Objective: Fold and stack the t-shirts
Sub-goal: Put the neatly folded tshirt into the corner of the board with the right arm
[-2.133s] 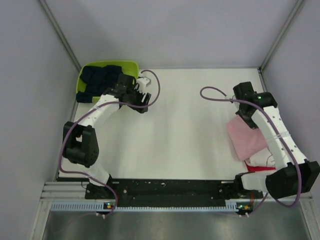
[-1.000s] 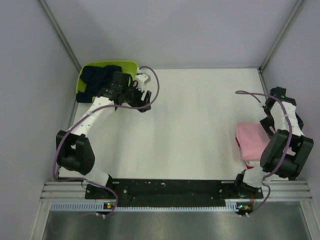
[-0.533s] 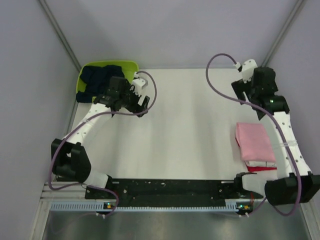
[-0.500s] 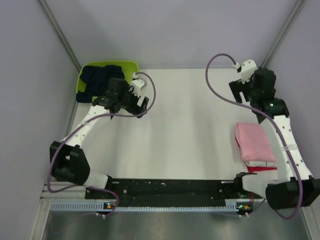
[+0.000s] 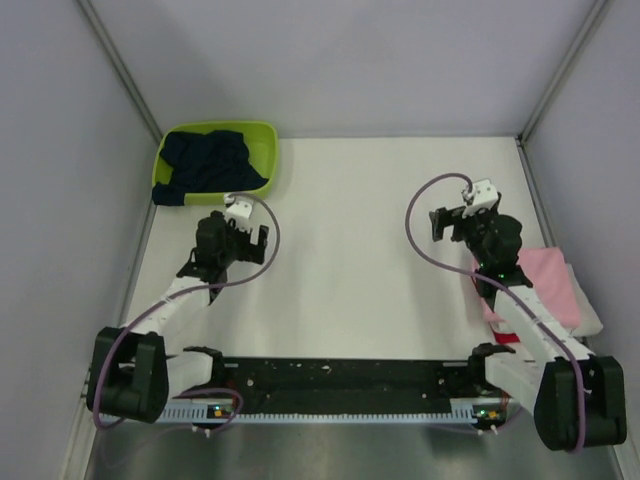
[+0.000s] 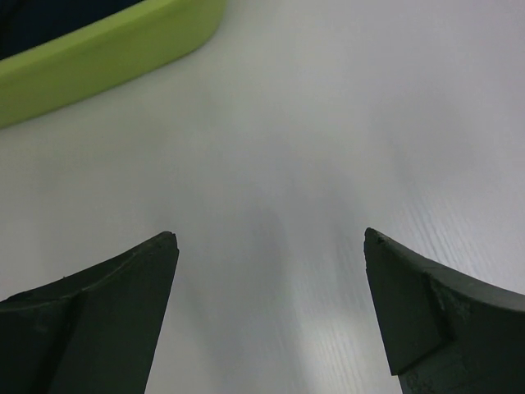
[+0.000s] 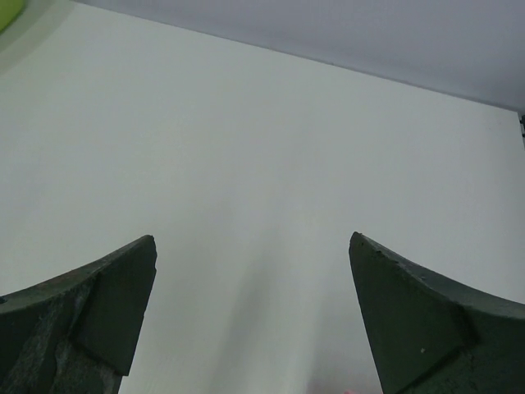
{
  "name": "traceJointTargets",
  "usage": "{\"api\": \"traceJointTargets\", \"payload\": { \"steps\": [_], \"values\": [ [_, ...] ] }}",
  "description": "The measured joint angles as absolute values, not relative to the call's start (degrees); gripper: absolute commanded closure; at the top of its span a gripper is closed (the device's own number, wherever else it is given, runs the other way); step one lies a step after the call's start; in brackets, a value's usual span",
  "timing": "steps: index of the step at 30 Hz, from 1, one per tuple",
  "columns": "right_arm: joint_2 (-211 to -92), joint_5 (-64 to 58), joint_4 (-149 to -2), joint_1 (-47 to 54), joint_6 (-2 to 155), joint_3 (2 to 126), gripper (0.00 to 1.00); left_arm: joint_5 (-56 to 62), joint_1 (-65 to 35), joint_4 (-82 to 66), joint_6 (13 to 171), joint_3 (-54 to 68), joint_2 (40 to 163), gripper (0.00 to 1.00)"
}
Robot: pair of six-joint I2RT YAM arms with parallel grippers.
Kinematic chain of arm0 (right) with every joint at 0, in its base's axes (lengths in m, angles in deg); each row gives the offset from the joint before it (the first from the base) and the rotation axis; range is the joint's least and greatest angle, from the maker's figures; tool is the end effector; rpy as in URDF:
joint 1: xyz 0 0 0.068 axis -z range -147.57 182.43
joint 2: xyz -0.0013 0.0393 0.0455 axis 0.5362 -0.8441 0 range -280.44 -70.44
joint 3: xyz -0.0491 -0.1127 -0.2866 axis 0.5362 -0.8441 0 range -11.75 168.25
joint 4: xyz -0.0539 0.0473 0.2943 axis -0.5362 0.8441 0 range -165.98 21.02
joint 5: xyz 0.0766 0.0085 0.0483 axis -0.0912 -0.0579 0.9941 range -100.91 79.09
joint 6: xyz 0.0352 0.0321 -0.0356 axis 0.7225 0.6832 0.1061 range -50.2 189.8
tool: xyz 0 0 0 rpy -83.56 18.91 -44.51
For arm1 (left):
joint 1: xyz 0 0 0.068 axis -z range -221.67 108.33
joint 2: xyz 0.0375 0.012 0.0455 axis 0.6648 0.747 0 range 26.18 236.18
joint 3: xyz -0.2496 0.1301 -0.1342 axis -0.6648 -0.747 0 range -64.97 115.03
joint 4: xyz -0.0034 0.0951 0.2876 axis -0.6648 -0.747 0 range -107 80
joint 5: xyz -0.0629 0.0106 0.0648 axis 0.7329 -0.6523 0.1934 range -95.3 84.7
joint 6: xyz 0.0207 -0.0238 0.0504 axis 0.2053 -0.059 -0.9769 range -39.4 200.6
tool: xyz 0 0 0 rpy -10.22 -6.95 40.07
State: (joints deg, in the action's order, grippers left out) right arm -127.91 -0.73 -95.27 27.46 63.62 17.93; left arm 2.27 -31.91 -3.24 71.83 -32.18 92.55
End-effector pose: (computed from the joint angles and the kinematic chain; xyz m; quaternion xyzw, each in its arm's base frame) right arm 0.2539 0.0298 0.2711 -0.1309 0.7454 0.0603 0.6508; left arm 0.2716 -0.0525 0.2295 0.1709 0.8333 -0.0607 0.5222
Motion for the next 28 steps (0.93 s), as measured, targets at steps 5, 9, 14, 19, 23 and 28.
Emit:
{"api": "traceJointTargets", "payload": {
  "steps": [5, 9, 14, 19, 23, 28],
  "values": [
    [-127.9, -5.1, -105.5, 27.5, 63.9, 8.4, 0.01, -3.4, -32.9, 5.9, 76.6, -37.5, 92.9, 0.01],
    [-130.3, -6.4, -110.7, 27.6, 63.8, 3.3, 0.01, -4.2, -33.9, 15.1, 78.3, -39.4, 93.5, 0.01],
    [-132.8, -7.7, -116.9, 27.6, 63.8, 0.5, 0.01, -4.0, -34.0, 20.7, 79.3, -42.7, 95.2, 0.01],
    [-133.7, -8.5, -121.0, 27.6, 63.8, -0.6, 0.01, -3.5, -34.0, 23.1, 79.5, -43.1, 95.6, 0.01],
    [-135.1, -8.7, -122.2, 27.6, 63.8, -0.9, 0.01, -3.4, -34.0, 24.4, 79.4, -43.2, 97.0, 0.01],
    [-135.5, -9.0, -123.1, 27.6, 63.8, -0.8, 0.01, -3.2, -34.0, 24.8, 79.4, -43.7, 97.5, 0.01]
  ]
}}
